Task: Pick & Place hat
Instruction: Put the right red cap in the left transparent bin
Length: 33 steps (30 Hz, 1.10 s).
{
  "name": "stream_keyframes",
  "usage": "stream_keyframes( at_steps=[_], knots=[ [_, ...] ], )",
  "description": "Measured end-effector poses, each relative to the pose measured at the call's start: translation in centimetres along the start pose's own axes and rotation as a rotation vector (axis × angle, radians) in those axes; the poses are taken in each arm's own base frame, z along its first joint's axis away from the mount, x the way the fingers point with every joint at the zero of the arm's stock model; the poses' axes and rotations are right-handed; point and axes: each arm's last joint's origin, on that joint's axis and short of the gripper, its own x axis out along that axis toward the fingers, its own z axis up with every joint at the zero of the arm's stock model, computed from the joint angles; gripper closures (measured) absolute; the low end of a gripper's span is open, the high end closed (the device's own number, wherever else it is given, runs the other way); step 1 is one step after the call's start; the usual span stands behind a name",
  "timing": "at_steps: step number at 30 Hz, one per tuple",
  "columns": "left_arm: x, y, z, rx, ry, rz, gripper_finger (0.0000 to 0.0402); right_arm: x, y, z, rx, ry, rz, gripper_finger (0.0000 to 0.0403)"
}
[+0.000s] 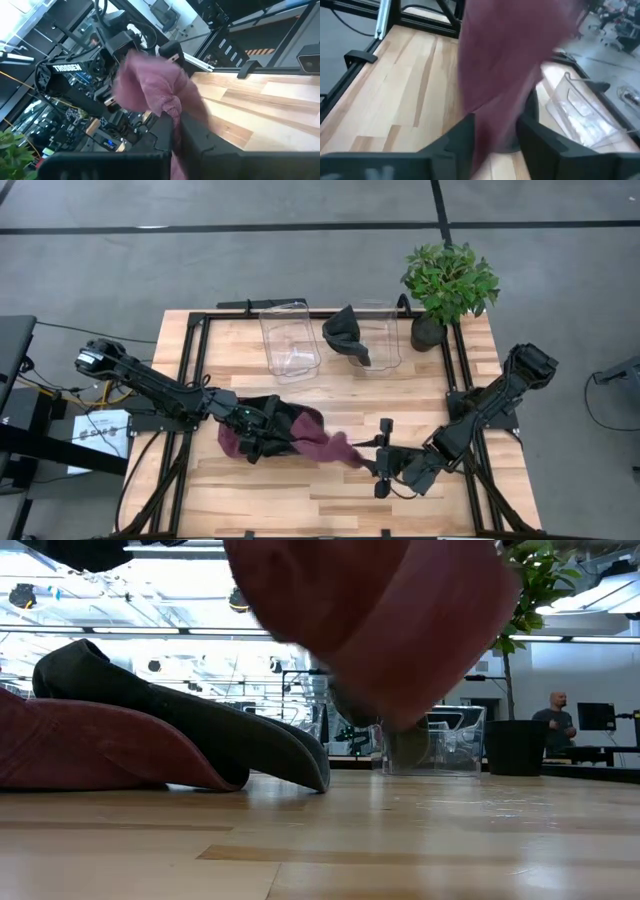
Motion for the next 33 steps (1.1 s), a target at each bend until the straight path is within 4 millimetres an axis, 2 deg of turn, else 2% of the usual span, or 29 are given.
stream_keyframes(
  at_steps=[6,10,15,20,26,33],
  knots=[
    [0.0,0.0,0.0,0.000,-0.003,-0.002,0.0386,0.3,-0.3,-0.1,0.009,0.012,-0.007,0.0182],
    [0.0,0.0,0.0,-0.001,-0.002,-0.002,0.0384,-0.2,0.2,-0.1,-0.001,0.008,0.010,0.0158],
    [-0.1,0.1,0.0,-0.001,-0.003,0.003,0.0384,-0.8,0.8,-0.3,-0.061,0.004,0.032,0.0154],
    [-0.9,1.0,0.9,-0.021,-0.039,0.046,0.0384,-1.1,1.0,-0.4,-0.079,0.003,0.013,0.0154],
    [-3.2,3.0,2.6,0.028,-0.104,0.151,0.0384,-0.9,0.7,-0.4,-0.084,0.005,-0.028,0.0154],
    [-6.1,5.0,3.5,0.106,-0.046,0.306,0.0385,-0.7,0.5,-0.4,-0.080,0.009,-0.038,0.0154]
  ],
)
